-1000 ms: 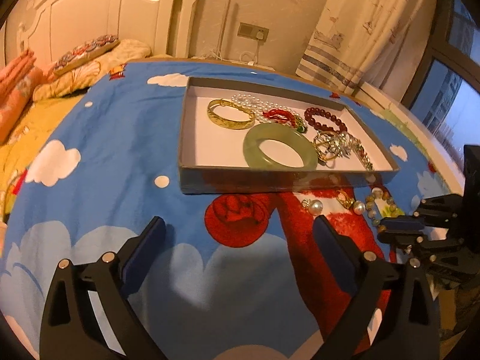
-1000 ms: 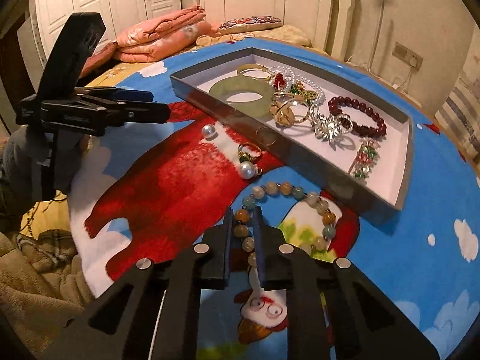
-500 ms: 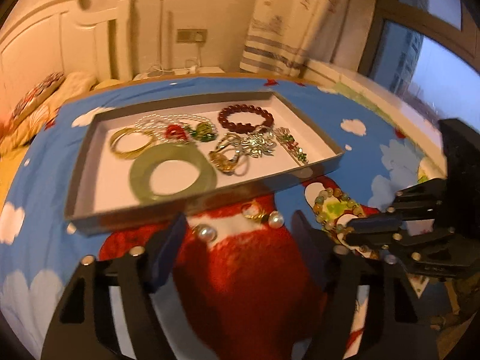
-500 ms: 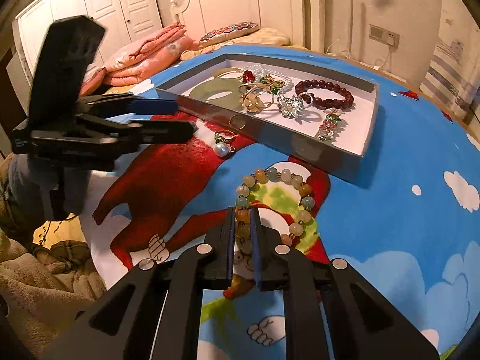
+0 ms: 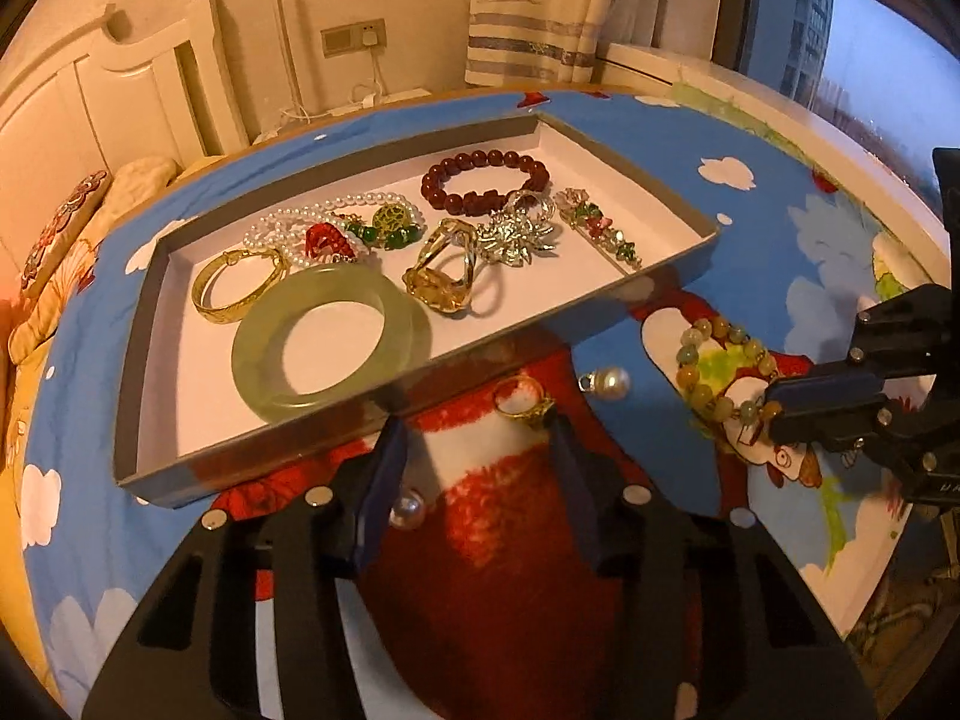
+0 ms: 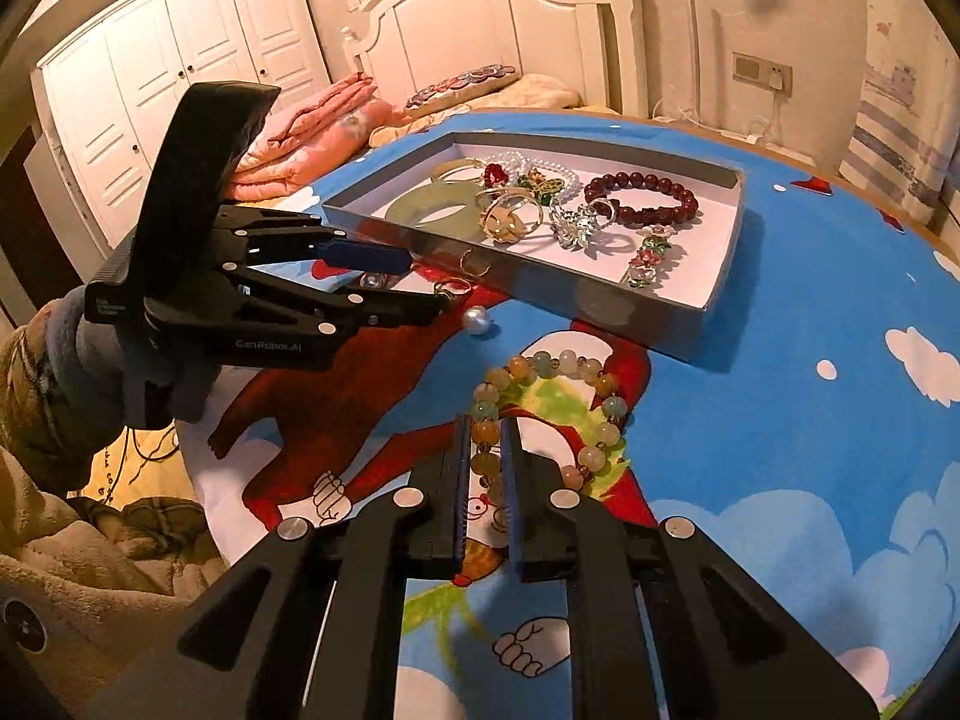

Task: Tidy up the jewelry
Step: 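Grasp the beaded bracelet with the right gripper while the left gripper grasps a gold ring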

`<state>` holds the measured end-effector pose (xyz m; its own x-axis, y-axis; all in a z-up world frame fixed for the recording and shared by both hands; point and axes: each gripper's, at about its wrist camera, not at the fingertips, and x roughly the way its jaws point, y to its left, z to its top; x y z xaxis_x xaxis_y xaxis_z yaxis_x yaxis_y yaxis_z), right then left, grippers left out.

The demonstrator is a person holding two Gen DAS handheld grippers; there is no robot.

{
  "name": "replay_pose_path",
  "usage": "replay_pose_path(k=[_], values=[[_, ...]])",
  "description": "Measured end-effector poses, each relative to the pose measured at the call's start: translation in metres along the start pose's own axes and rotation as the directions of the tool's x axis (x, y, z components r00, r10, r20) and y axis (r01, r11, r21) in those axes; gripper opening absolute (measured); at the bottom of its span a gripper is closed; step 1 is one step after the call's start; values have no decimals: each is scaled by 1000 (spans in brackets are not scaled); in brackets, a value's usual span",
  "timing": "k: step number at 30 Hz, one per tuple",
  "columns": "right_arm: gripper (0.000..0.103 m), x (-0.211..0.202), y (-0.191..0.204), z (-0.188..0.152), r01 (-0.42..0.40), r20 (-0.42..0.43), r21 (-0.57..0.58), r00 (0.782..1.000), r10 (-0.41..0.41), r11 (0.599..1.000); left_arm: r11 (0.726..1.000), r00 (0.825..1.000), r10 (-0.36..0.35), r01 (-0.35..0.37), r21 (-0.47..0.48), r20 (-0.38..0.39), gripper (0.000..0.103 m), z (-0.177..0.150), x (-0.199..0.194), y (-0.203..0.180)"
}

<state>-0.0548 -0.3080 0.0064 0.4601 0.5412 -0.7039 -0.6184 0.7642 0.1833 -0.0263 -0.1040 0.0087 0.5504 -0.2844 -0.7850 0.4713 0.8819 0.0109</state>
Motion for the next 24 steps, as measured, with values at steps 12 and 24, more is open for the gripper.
replay_pose_path(k=[12,24], values=[[12,9,9,-1,38,-39,-41,998,-40,998,1000,1000,-17,17,4,-4,49,5,3,-11],[14,14,16,-2,88,-49,-94,994,-93,992,1000,1000,-14,14,11,14,23,9,6,-18]])
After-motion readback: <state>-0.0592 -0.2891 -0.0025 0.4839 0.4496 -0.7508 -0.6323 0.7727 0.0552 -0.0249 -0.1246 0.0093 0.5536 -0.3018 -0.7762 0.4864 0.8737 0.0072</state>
